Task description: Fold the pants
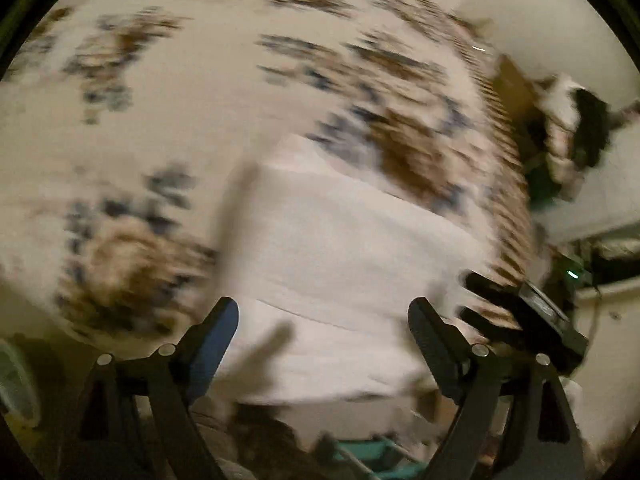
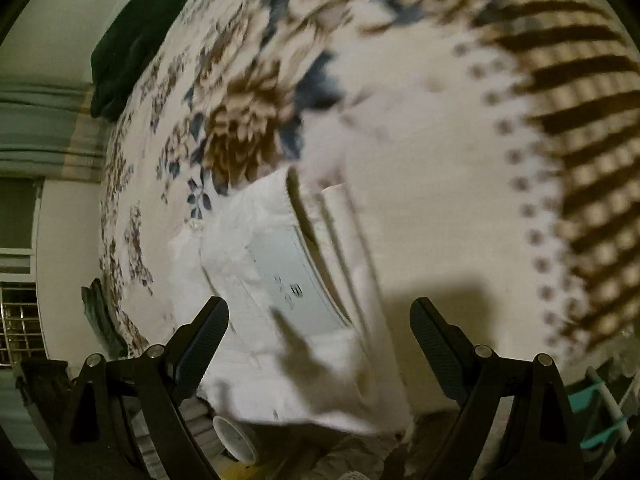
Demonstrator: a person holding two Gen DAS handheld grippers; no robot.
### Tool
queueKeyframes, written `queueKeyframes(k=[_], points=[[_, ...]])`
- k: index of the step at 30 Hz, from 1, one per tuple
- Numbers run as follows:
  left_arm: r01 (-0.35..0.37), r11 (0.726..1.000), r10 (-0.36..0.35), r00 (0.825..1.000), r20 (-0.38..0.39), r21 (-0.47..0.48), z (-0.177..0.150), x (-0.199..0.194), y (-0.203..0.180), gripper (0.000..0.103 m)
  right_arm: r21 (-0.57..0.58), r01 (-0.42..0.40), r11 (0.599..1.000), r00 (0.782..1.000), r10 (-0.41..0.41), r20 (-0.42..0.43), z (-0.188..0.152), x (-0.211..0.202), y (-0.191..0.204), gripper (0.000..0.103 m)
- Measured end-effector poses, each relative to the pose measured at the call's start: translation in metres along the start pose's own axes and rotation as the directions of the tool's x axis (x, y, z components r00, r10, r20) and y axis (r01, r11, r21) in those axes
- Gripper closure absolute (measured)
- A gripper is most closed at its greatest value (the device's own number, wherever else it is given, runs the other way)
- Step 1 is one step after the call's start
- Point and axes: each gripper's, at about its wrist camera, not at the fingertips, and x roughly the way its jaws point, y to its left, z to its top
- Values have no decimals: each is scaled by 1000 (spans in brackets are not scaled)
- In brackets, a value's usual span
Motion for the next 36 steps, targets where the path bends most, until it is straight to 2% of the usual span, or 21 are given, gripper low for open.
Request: queueKeyframes(k=[1,2,3,4,6,7,8,12,17,22,23,24,25,26,28,31,33,36], points=[[-31,999,31,1000,3,-19,8,2,13,17,-1,-7,1000,1000,7,-13,2,10,2,9],[-45,998,46,999,12,-31,12,3,21,17,-12,-8,1000,1000,8,-28,3,21,7,18],[-67,997,68,997,27,-42,18,3,29,17,-29,27,999,999,-27,-23,3,25,11,46],[-77,996,79,996,35,-42,23,6,32,17,-49,91,995,996,-91,-1,2,26,16,58],[-93,995,94,994,57,-23,33,9,33,17,-71,119,990,993,-118,31,-2,23,21,78],[-91,996,92,994,57,-17,34,11,34,17,-83,128,988,991,-124,45,-7,17,24,83],[-69,998,69,996,53,-9,38,15,29,17,-89,127,988,991,-123,54,-10,9,27,93],[0,1000,-1,999,33,7,52,27,15,16,-45,183,982,978,-177,113,-19,-34,20,94],[124,992,-126,991,-39,-35,71,65,-7,17,69,223,972,963,-231,139,-18,-75,-30,94],[146,988,-151,982,-111,-50,83,113,-27,18,115,149,982,986,-157,65,-2,-56,-70,92],[156,987,-161,980,-118,-48,86,121,-30,18,110,156,982,986,-162,48,3,-50,-75,86],[162,986,-166,979,-119,-41,88,129,-31,36,108,178,978,983,-182,30,8,-45,-82,69],[161,986,-164,979,-121,-37,90,134,-31,57,133,194,972,980,-198,16,9,-44,-91,60],[140,990,-142,982,-126,-31,93,138,-31,58,174,175,969,984,-180,13,7,-44,-97,49],[146,988,-151,981,-120,-46,93,140,-25,64,240,107,965,993,-117,24,-2,-51,-110,48],[157,987,-160,981,-108,-38,90,139,-20,66,291,76,954,996,-84,16,-25,-59,-124,44],[154,988,-156,983,-98,-29,88,138,-19,66,361,43,932,999,-36,-27,-41,-50,-138,44],[143,989,-145,985,-99,-26,89,142,-20,66,489,-25,872,992,81,-94,-63,-22,-152,44]])
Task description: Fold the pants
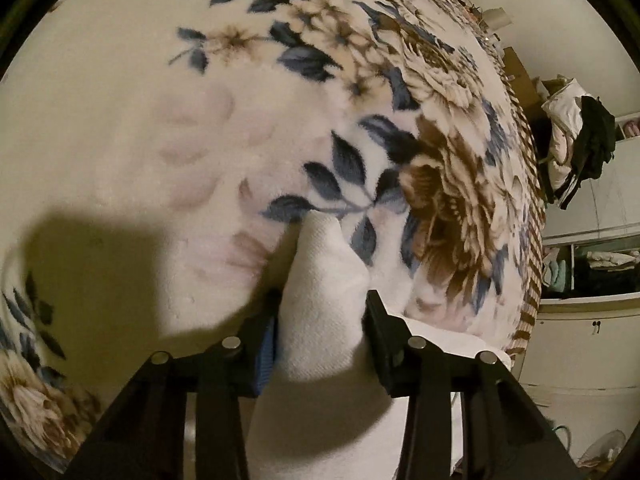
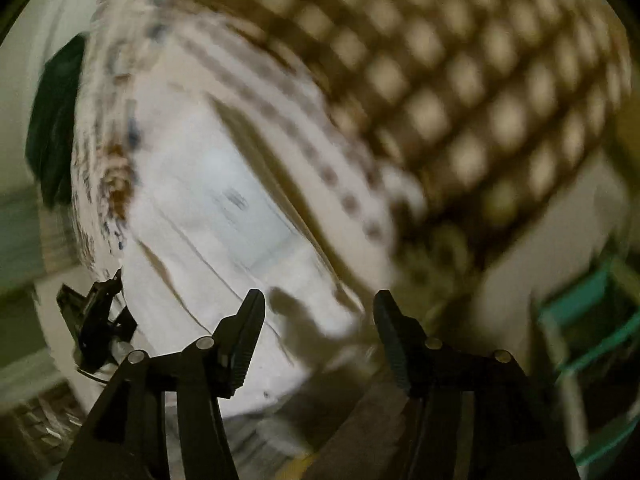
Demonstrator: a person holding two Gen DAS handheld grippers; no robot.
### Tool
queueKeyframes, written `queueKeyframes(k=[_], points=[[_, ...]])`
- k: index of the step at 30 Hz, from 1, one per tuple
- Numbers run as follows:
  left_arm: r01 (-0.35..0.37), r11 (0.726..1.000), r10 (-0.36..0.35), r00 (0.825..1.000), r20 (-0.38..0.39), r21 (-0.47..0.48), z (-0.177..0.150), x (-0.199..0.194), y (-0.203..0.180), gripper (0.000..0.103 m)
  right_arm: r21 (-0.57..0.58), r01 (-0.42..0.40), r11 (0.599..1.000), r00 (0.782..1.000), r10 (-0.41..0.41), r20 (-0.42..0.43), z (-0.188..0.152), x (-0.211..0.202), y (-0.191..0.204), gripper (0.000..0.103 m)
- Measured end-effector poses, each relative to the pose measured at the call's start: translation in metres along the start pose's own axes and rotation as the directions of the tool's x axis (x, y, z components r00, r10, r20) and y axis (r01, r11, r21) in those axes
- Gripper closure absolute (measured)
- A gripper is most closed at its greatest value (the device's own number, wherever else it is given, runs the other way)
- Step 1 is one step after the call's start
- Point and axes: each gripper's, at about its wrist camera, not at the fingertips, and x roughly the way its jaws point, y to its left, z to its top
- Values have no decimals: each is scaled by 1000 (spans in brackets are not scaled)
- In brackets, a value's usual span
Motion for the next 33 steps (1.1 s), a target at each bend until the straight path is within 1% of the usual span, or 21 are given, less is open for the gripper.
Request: queueKeyframes(k=[1,2,3,4,5,7,11,13,14,15,16,17,18,19,23,25,26,27,28,32,33], points=[[-6,1000,6,1000,-1,3,1,1,0,67,16,-37,999,999,37,-1,-3,5,-3,47],[-11,1000,11,1000,-2,7,1,1,1,67,18,-53,998,998,52,22,-6,7,-3,58],[-10,1000,10,1000,-4,8,2,2,2,68,1,-30,1000,998,30,55,-8,6,0,78],[-12,1000,13,1000,-6,12,2,3,2,68,-11,-25,1000,997,26,71,-9,5,2,79],[-18,1000,18,1000,-6,22,3,2,2,68,-19,-22,1000,995,24,94,-10,1,4,83],[-25,999,26,1000,-8,37,4,4,1,70,-42,19,999,993,-14,119,-12,-3,9,85],[-15,1000,15,1000,-15,-2,8,5,7,70,-87,80,993,993,-71,95,-11,0,20,85],[15,999,-16,1000,-18,-33,7,-2,9,68,-102,64,993,996,-57,74,-10,1,24,83],[33,998,-35,999,-25,-50,5,-8,12,67,-99,50,994,997,-44,64,-11,0,23,77],[39,997,-41,998,-40,-66,2,-14,14,63,-88,31,996,998,-26,49,-12,-3,18,65],[44,996,-48,998,-45,-76,-1,-19,15,53,-72,-13,997,999,16,37,-15,-4,15,59],[53,995,-57,997,-44,-82,-8,-28,17,48,-59,-54,997,998,57,38,-18,-7,9,48],[52,995,-55,998,-44,-82,-12,-34,17,41,-49,-67,997,997,69,44,-20,-8,5,45],[50,995,-54,998,-43,-81,-16,-38,17,39,-38,-50,998,996,53,73,-21,-14,4,45],[44,996,-49,997,-55,-75,-23,-40,18,39,-128,17,992,971,14,240,-9,-46,35,44],[45,996,-51,997,-63,-82,-18,-29,18,39,-183,29,983,966,19,257,5,-52,54,27],[48,995,-53,997,-63,-84,-16,-25,17,39,-212,23,977,969,31,246,18,-51,67,12],[48,996,-53,996,-67,-79,-12,-19,15,39,-234,4,972,972,51,230,29,-48,75,8],[43,996,-49,996,-72,-73,-8,-15,13,39,-252,-10,968,977,63,203,43,-42,84,8],[25,998,-28,998,-56,-52,5,-3,7,39,-259,19,966,993,11,113,91,-14,102,8],[27,999,-30,998,-53,-46,7,-1,5,39,-244,23,970,996,-1,91,99,-6,101,12]])
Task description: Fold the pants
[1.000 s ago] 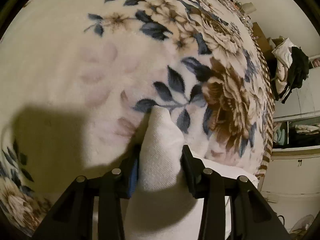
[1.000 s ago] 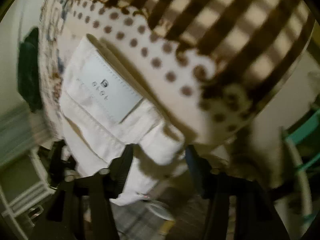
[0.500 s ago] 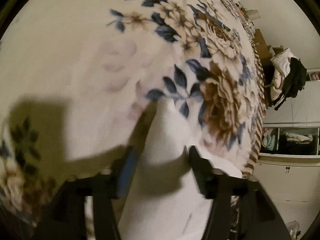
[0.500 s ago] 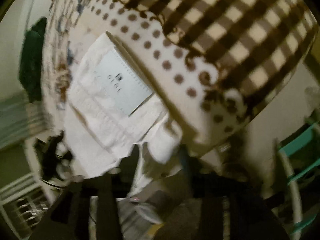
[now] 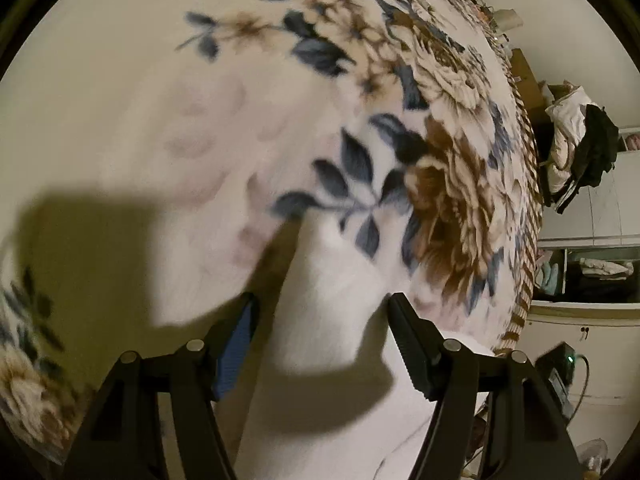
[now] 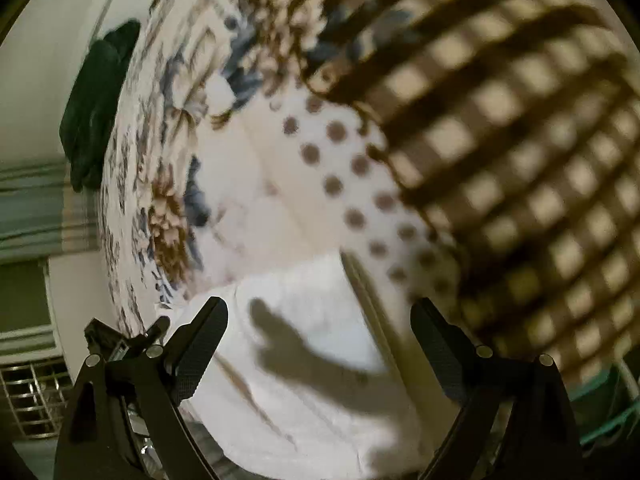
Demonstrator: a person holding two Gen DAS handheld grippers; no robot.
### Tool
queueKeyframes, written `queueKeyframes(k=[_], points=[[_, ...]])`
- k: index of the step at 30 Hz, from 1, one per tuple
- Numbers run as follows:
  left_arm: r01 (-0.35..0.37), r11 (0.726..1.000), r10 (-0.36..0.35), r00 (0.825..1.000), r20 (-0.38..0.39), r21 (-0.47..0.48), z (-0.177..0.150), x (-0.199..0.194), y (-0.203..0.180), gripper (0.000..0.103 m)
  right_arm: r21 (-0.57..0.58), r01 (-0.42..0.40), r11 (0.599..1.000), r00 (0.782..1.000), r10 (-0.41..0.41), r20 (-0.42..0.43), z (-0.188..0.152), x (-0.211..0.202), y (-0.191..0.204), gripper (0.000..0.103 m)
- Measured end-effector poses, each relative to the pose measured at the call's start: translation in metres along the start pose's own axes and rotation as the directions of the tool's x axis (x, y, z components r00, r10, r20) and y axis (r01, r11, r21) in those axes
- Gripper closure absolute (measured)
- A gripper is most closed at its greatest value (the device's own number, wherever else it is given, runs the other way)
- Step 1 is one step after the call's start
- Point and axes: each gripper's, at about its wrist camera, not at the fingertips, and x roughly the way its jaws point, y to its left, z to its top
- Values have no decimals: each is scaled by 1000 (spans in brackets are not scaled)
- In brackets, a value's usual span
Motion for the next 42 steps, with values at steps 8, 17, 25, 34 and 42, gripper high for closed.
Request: queueKeyframes(k=[8,17,25,34,42], points=[[-14,1000,12,998,67,27,0,-2,5,76,-66,76,995,990,-67,123,-12,-12,24,79],[56,995,-53,998,38,-78,22,-3,19,78,-25,70,997,995,-67,79,-4,-7,8,74],[151,987,-147,987,67,-61,-19,-52,9,10,-30,-21,999,999,22,35,-66,-45,-10,12],[139,981,-145,989,-36,-135,-76,-25,29,9,99,-182,978,982,186,-34,-160,14,-48,11],[153,984,-161,983,-92,-96,-83,-3,29,9,-18,-262,965,965,263,27,-159,52,-17,0]])
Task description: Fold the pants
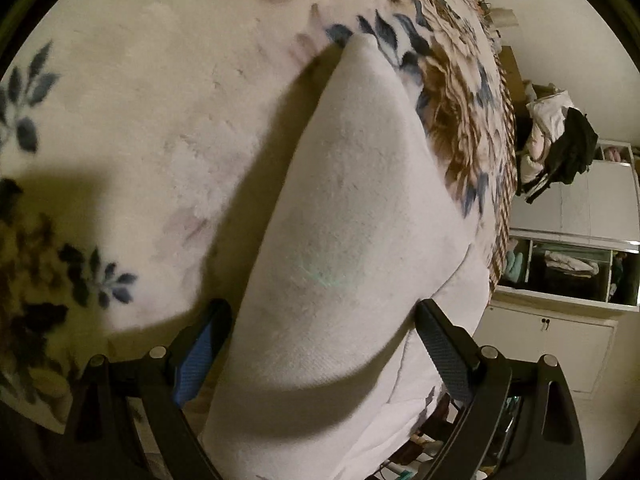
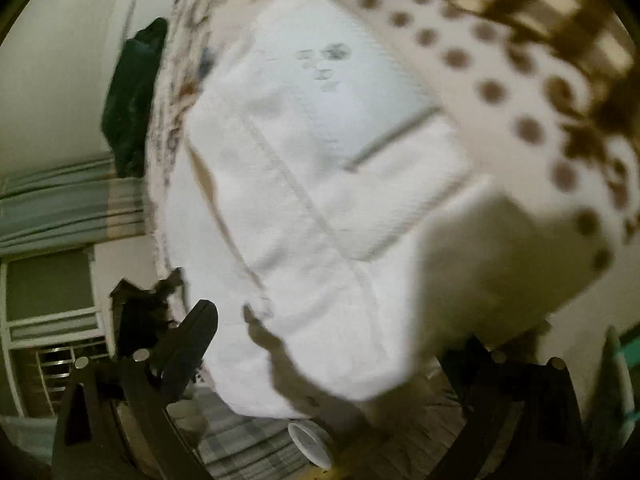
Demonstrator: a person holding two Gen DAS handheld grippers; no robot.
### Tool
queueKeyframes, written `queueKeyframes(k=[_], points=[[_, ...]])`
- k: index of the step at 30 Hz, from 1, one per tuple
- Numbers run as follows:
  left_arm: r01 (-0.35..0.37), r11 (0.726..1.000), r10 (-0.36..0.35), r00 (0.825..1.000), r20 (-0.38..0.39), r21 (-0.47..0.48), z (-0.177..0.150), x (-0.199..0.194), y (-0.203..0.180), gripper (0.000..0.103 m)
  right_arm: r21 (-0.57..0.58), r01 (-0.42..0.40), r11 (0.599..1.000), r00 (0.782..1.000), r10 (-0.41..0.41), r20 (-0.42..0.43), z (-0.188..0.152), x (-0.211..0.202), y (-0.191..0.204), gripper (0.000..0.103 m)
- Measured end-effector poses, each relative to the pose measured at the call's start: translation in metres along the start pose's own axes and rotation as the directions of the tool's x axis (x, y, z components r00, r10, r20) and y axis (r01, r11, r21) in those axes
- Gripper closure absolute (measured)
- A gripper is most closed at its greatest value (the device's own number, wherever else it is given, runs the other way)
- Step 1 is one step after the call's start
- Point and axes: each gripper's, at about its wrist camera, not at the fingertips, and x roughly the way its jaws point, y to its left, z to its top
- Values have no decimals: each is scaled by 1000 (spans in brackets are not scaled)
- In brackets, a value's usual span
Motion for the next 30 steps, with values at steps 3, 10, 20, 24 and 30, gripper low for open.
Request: queueKeyframes(k=[3,10,20,24,30], points=[[11,1000,-11,1000,-8,-1,3,2,3,8,0,-25,1000,1000,25,-11,3,13,4,0],[25,1000,-25,999,-23,13,1,6,6,2,7,-197,980,978,196,71,8,6,30,0],[15,995,-15,1000,4,102,-3,2,-13,51,-68,64,996,995,-58,81,-7,28,43,65],[41,992,-49,997,60,117,-18,-27,-25,71,-105,101,989,990,-90,105,-16,17,71,71],[60,991,-74,989,124,119,-23,-81,-51,72,-154,73,985,992,-56,110,-17,-22,113,73]])
